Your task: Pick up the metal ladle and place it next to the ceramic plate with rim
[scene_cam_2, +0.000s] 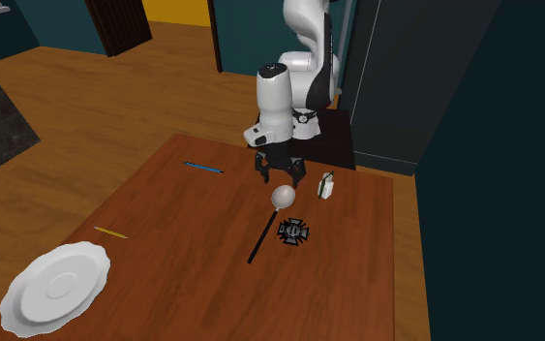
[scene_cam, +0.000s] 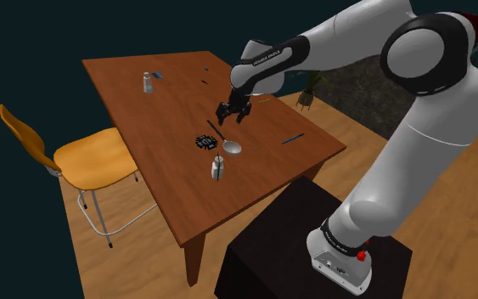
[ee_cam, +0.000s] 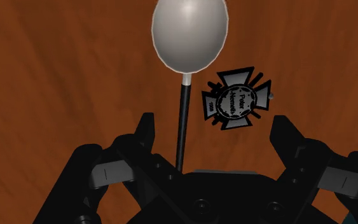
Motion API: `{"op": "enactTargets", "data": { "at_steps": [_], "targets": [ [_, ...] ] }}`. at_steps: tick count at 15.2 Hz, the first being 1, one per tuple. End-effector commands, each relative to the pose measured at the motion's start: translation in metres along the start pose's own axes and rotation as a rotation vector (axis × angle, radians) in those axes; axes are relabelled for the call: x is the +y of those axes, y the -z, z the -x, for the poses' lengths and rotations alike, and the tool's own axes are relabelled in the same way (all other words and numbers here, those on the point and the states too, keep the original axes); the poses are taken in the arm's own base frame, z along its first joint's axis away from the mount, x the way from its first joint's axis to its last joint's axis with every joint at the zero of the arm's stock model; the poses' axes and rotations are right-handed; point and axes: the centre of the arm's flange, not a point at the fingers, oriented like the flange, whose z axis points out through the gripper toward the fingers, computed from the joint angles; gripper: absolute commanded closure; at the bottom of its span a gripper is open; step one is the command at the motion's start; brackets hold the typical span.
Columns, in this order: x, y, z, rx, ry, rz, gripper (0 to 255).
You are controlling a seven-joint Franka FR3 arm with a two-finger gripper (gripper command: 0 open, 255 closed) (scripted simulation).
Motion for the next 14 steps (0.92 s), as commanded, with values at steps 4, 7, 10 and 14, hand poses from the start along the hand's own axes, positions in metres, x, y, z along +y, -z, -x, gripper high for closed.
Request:
{"op": "enactTargets", "data": {
  "at_steps": [4, 7, 10, 14],
  "targets": [
    [0.014, -0.057, -0.034, -0.001, -0.04, 0.011, 0],
    [0.021, -0.086, -0.051, -0.001, -0.061, 0.016, 0],
    [0.021, -0.102, -0.051, -0.001, -0.061, 0.016, 0],
    [0.022, -0.123, -0.051, -0.001, -0.061, 0.016, 0]
  ]
}}
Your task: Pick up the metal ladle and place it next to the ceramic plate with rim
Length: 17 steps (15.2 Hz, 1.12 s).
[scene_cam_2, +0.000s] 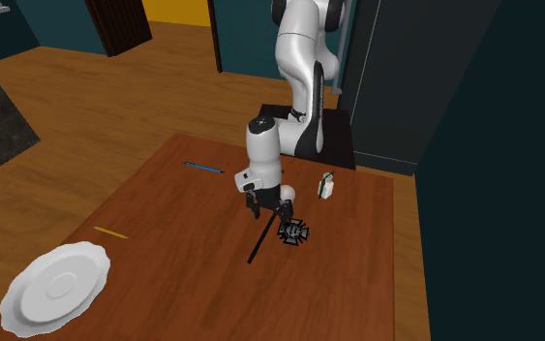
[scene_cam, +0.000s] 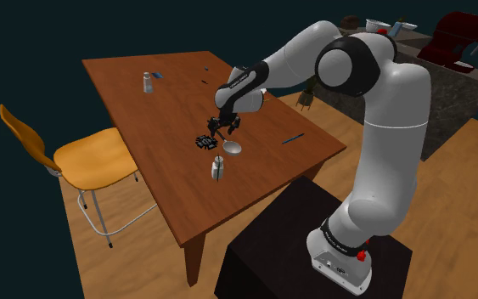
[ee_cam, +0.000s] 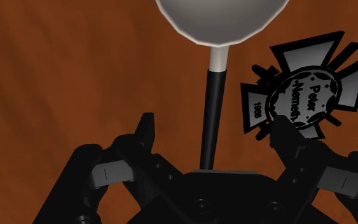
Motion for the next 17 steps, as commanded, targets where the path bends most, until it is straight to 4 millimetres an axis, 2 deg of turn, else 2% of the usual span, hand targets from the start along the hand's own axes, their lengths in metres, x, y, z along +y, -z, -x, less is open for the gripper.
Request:
{"op": "enactTargets", "data": {
  "at_steps": [1, 8, 9, 17],
  "targets": [
    [0.0005, -0.0081, -0.0009, 0.0, 0.0, 0.0, 0],
    [0.0005, -0.0081, -0.001, 0.0, 0.0, 0.0, 0],
    [0.0005, -0.0081, -0.001, 0.0, 0.0, 0.0, 255],
    [0.0005, -0.0078, -0.0002, 0.0, 0.0, 0.0, 255]
  ]
}}
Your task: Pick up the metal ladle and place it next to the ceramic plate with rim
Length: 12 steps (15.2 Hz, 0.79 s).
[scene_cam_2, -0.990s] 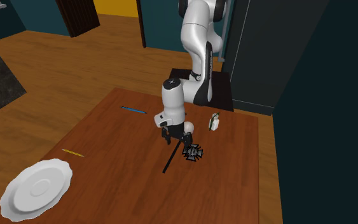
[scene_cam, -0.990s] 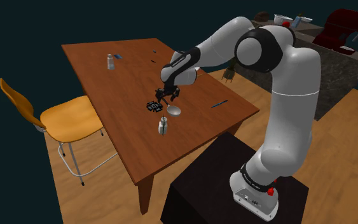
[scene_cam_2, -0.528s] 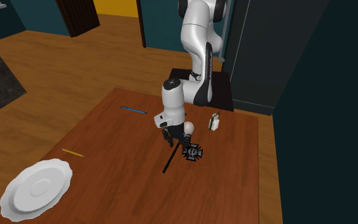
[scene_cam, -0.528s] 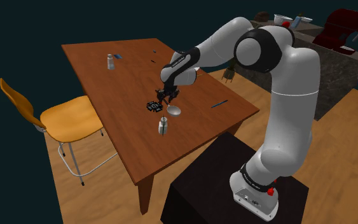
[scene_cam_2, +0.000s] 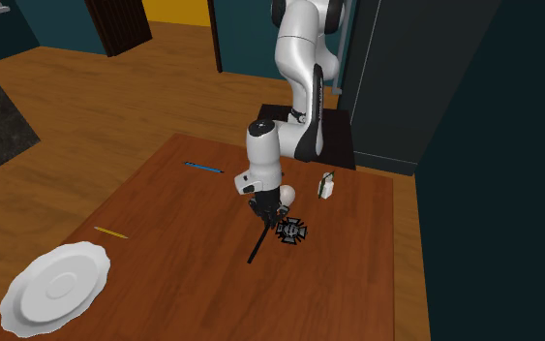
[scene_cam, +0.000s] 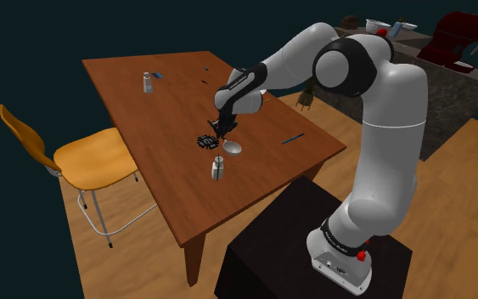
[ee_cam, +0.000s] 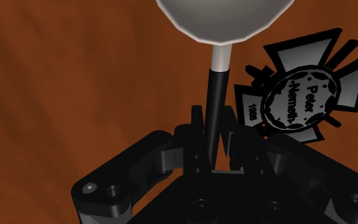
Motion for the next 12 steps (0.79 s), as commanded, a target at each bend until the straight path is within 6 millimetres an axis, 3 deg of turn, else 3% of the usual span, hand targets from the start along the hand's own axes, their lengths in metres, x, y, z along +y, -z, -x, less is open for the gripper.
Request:
{"op": "enactTargets", "data": {
  "at_steps": [1, 12],
  "targets": [
    [0.0, -0.001, 0.0, -0.003, 0.001, 0.0, 255],
    [-0.007, 0.056, -0.006, -0.003, 0.001, 0.0, 255]
  ]
}}
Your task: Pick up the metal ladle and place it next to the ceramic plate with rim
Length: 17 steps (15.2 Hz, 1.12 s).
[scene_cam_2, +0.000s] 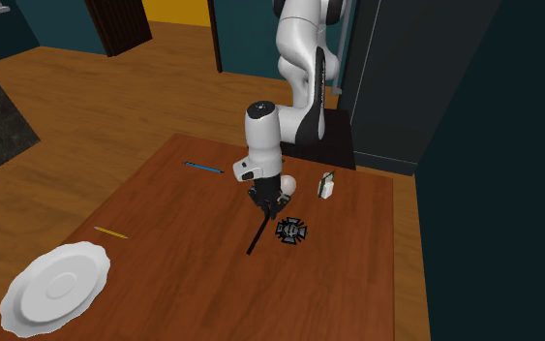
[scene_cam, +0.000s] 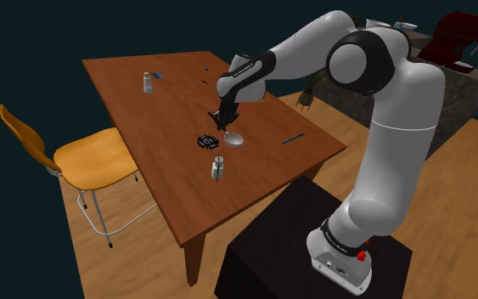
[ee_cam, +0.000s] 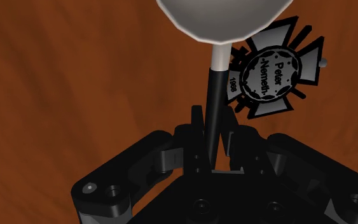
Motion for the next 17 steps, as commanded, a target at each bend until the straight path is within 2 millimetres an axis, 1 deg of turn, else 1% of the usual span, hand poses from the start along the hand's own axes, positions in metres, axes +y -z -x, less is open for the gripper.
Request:
{"op": "enactTargets", "data": {
  "at_steps": [1, 10, 17],
  "targets": [
    [-0.001, 0.012, -0.001, 0.0, 0.0, 0.0, 255],
    [-0.007, 0.058, -0.006, 0.0, 0.0, 0.0, 255],
    [0.082, 0.067, -0.029, 0.0, 0.0, 0.0, 255]
  ]
}}
